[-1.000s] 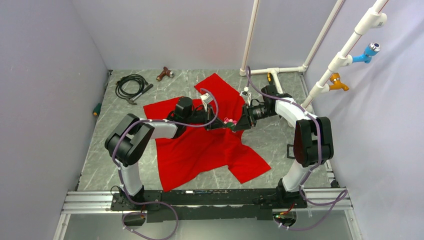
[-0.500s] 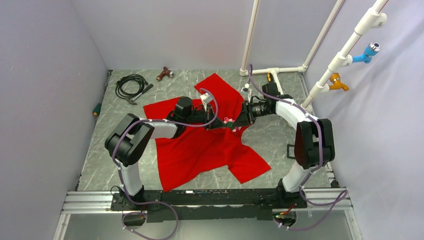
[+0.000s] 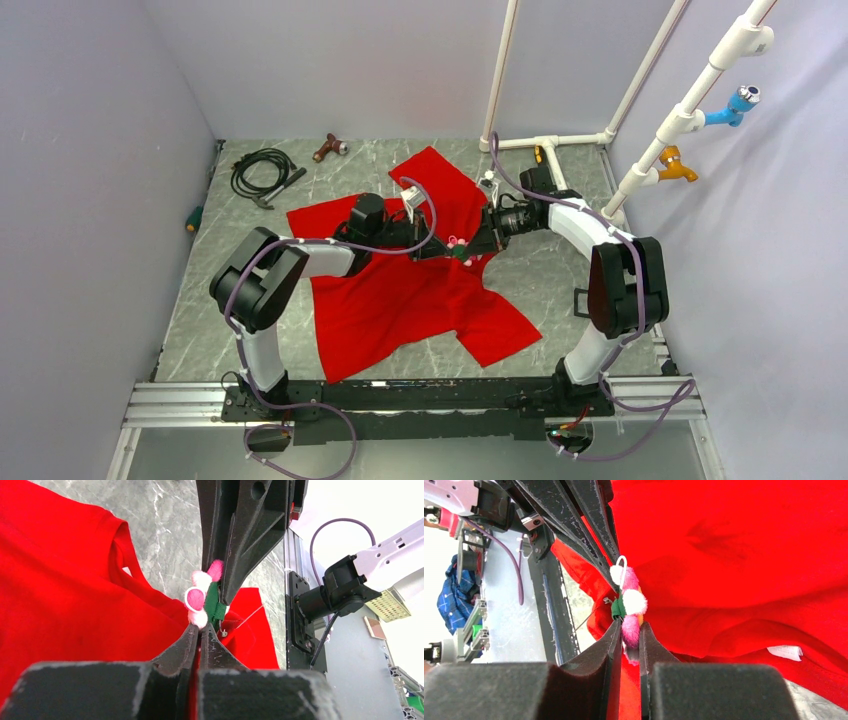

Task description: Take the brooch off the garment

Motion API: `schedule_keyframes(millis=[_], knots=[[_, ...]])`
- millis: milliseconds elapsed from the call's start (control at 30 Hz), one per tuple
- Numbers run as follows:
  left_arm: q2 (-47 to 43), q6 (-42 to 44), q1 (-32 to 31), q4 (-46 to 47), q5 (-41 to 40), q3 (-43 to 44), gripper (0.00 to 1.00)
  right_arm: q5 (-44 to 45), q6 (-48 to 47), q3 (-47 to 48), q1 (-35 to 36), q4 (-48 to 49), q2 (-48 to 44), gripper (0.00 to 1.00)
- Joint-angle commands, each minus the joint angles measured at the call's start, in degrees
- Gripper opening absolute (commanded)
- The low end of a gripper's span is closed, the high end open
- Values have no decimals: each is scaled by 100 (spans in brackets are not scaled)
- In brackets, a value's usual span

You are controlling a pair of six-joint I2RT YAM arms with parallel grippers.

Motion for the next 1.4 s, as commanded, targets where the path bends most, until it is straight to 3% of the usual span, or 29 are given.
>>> schedule_keyframes(millis=[0, 67, 167, 400, 833, 967, 1100, 1233, 1300, 1367], knots=[[-25, 67, 0, 146, 115, 130, 12, -33, -157, 157, 43, -97, -120, 8], [-117, 119, 60, 143, 71, 19, 37, 8, -159, 174, 47, -107, -140, 3], [-315, 352, 206, -16, -15, -139, 53, 130, -80, 102, 48, 27, -280, 0], [-880, 1512, 346, -927, -82, -422, 66, 597, 290, -350, 112, 825, -768, 0], [-868, 3302, -177, -807, -473, -581, 66, 1621, 299, -1124, 521, 1787, -1602, 0], [-669, 3377, -299, -894, -534, -368, 59, 1554, 253, -1098, 523, 1703, -1605, 0], [-590, 3352, -366, -989, -379, -203, 31, 1641, 299, -1117, 523, 1769, -1627, 0], [-657, 3388, -449, -1070, -353, -220, 10, 1931, 408, -1133, 569, 1922, -1585, 0], [-676, 3337, -454, -1070, -359, -231, 1, 2102, 422, -1153, 630, 1988, -1556, 0], [-697, 3259, -453, -1041, -390, -257, 0, 2208, 414, -1172, 707, 2046, -1501, 0]])
